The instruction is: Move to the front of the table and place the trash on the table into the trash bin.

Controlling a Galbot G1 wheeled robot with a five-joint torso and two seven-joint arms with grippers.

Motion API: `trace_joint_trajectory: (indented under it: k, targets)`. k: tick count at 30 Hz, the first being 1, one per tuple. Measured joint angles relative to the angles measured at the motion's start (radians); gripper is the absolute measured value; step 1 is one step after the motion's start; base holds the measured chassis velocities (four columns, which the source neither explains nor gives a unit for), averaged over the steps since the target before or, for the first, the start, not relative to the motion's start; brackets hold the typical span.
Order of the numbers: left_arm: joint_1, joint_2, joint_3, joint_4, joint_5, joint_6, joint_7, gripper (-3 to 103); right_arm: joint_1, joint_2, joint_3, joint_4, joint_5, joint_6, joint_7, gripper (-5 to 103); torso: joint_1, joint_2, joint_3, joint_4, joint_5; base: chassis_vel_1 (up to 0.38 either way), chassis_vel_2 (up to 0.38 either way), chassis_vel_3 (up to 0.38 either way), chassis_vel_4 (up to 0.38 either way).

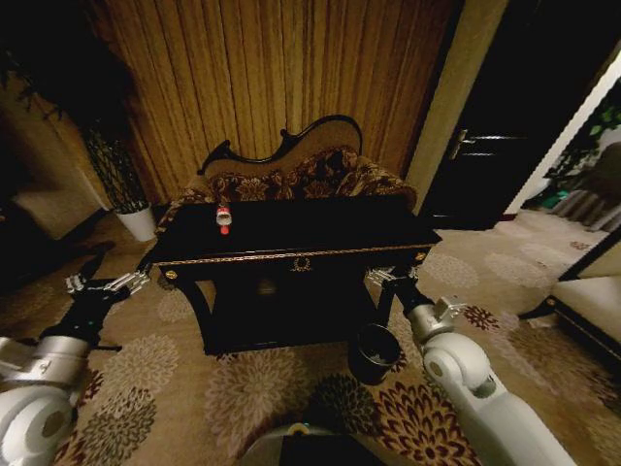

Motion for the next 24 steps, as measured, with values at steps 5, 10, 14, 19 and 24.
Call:
trace_joint_trajectory:
  k: [5,10,14,19,24]
  targets:
    - [0.01,-0.002,-0.003,0.0,0.002,0.0,0.0,100,-0.001,0.0,-0.002,0.0,0.004,-0.001,-0.002,100,0.0,0.0,0.0,-0.0001,0.0,0.0,0.0,0.0,0.0]
    - [0.01,-0.005,-0.003,0.0,0.005,0.003,-0.001,100,0.001,-0.001,-0.003,-0.003,0.007,-0.001,-0.003,100,0.0,0.0,0.0,-0.0002,0.0,-0.044,0.034,0.021,-0.036]
    - [0.011,-0.005,-0.003,-0.001,0.006,0.005,-0.001,100,0.003,-0.002,-0.004,-0.003,0.008,-0.001,-0.004,100,0.0,0.0,0.0,-0.0001,0.0,-0.073,0.094,0.091,-0.09]
    - [0.011,-0.005,-0.002,-0.001,0.013,0.006,-0.002,100,0.006,0.0,-0.004,-0.004,0.009,-0.001,-0.006,100,0.0,0.0,0.0,-0.0001,0.0,-0.119,0.114,0.118,-0.12]
    - [0.013,-0.008,0.004,-0.001,0.022,0.006,-0.002,100,0.01,-0.004,0.005,-0.004,0.012,-0.002,-0.007,100,0.001,0.0,0.0,-0.0001,0.0,-0.109,0.108,0.11,-0.103]
